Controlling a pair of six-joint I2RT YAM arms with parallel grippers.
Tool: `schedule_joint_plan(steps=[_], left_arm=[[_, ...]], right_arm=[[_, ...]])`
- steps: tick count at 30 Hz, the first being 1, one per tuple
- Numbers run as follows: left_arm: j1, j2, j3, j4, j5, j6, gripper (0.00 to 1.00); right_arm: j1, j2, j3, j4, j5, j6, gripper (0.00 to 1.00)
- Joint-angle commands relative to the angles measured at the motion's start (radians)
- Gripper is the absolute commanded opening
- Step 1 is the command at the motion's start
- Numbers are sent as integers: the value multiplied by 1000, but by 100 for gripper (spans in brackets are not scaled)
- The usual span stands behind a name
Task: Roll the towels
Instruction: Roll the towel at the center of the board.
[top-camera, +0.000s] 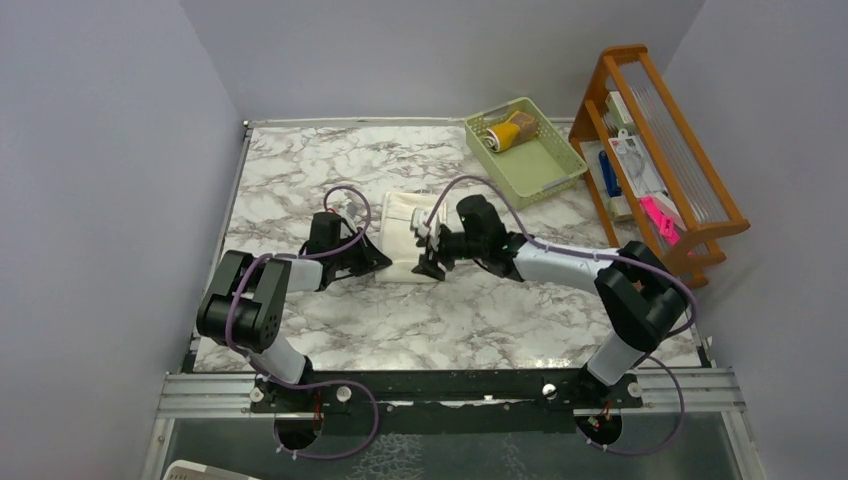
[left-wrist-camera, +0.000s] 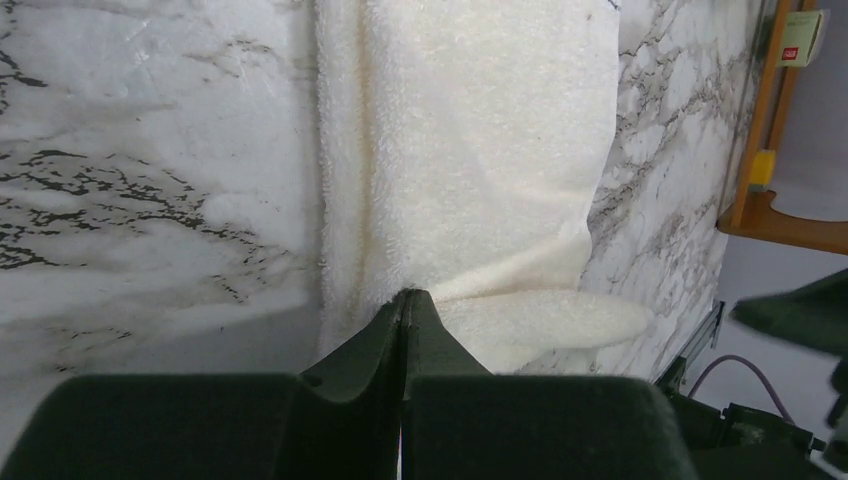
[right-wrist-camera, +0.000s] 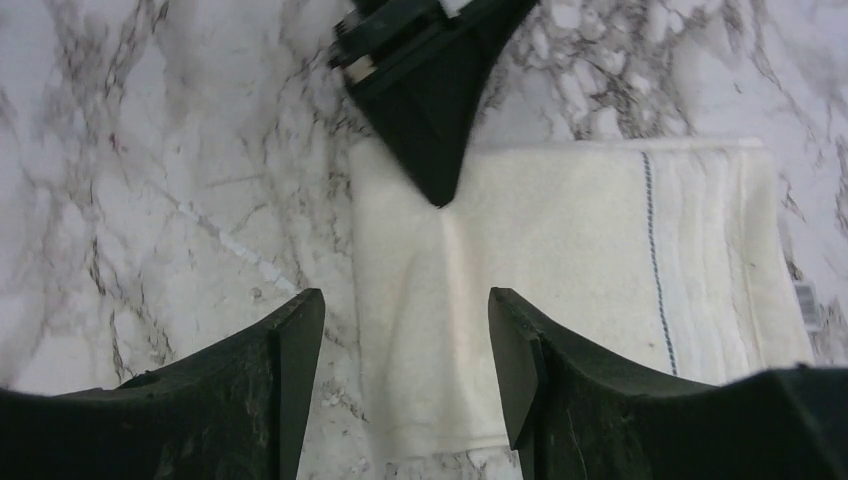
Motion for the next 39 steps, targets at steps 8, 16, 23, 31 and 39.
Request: schedule_joint_plan(steps=[8,16,23,31,39], left_arm=[[-6,62,4,-93,-64,59,0],[-8,91,17,-99,-51,62,0],[-8,131,27,-100,-38,61,0],[-8,138,29,-100,-31,65,0],[-8,107,60,-129,4,52,0]], right_arm=[[139,44,-71,-5,102,-611,60],[157,95,-63,-38,153,-621,49],[157,90,-107,-48,186,-609,48],[156,137,-106,-70,223,-554,46],[142,227,-12,-189,253,-507,31]])
